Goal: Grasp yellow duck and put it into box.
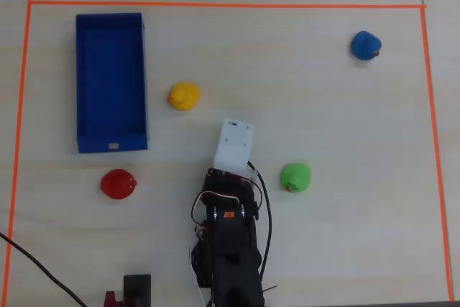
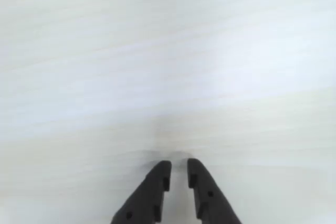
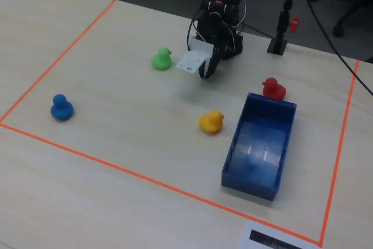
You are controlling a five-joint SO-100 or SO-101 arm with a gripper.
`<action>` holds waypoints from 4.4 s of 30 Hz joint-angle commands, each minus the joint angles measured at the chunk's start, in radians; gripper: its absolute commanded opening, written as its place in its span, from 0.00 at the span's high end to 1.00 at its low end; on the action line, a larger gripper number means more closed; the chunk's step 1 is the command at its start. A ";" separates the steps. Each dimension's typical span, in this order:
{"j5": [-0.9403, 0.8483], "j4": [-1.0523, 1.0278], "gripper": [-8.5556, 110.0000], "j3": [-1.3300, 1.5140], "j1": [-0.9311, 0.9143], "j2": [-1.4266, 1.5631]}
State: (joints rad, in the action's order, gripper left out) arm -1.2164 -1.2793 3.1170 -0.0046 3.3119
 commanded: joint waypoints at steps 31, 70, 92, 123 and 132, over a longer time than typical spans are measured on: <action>0.014 -0.025 0.93 -0.006 -0.006 0.000; -0.014 -0.014 0.93 -0.006 -0.011 0.000; 0.117 0.408 0.60 -1.009 0.118 -1.255; 0.083 0.793 0.59 -0.911 0.132 -1.620; 0.112 0.923 0.69 -0.874 0.161 -1.703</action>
State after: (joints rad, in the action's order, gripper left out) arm -1.1229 -0.4157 2.2335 0.1396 1.6137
